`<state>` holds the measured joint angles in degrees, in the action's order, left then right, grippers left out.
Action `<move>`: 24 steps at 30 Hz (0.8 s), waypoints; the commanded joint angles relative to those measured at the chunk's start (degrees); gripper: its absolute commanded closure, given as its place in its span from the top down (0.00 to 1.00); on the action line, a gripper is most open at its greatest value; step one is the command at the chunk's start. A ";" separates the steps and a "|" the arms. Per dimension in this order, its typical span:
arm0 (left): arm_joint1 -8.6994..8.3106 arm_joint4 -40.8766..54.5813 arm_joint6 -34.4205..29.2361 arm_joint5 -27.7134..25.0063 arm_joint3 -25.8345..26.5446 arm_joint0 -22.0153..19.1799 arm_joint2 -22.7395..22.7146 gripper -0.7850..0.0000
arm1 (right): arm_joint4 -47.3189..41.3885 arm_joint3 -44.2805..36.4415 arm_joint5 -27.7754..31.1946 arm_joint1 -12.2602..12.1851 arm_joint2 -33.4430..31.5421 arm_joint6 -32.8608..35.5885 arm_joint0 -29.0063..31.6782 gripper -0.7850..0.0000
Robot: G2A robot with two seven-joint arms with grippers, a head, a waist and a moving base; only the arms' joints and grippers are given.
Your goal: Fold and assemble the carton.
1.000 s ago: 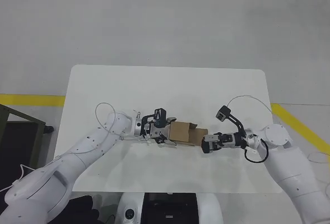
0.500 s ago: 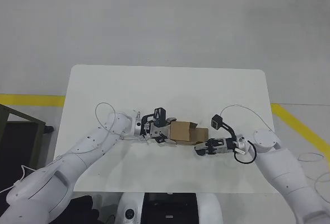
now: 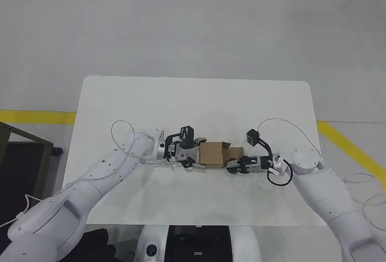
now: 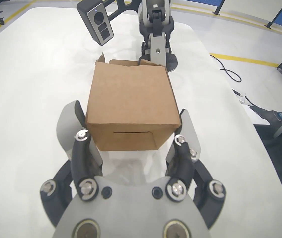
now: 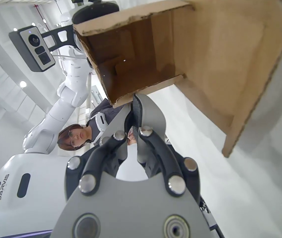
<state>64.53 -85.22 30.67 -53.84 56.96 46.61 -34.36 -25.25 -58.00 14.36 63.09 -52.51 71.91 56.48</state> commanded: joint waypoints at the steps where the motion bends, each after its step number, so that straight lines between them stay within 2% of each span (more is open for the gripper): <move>1: 0.05 0.06 -0.08 -0.12 0.12 0.08 -0.11 0.85 | 0.38 -0.06 0.01 0.24 0.51 0.18 -0.65 0.00; 9: 0.31 -0.02 -0.48 -0.44 -0.01 0.17 -0.53 0.83 | 2.36 1.61 -0.89 1.44 3.43 3.02 -3.85 0.00; 11: 0.35 -0.03 -0.48 -0.59 -0.17 0.19 -0.65 0.80 | 2.49 2.31 -0.79 1.66 3.81 3.27 -4.29 0.00; 24: 0.57 -0.62 -0.63 -1.49 -0.63 0.22 -1.32 0.71 | 5.38 4.96 0.23 1.77 3.46 3.14 -6.71 0.00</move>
<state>65.10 -85.83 29.97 -55.35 56.34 46.81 -35.60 -19.86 -52.99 14.54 64.98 -48.72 75.06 49.78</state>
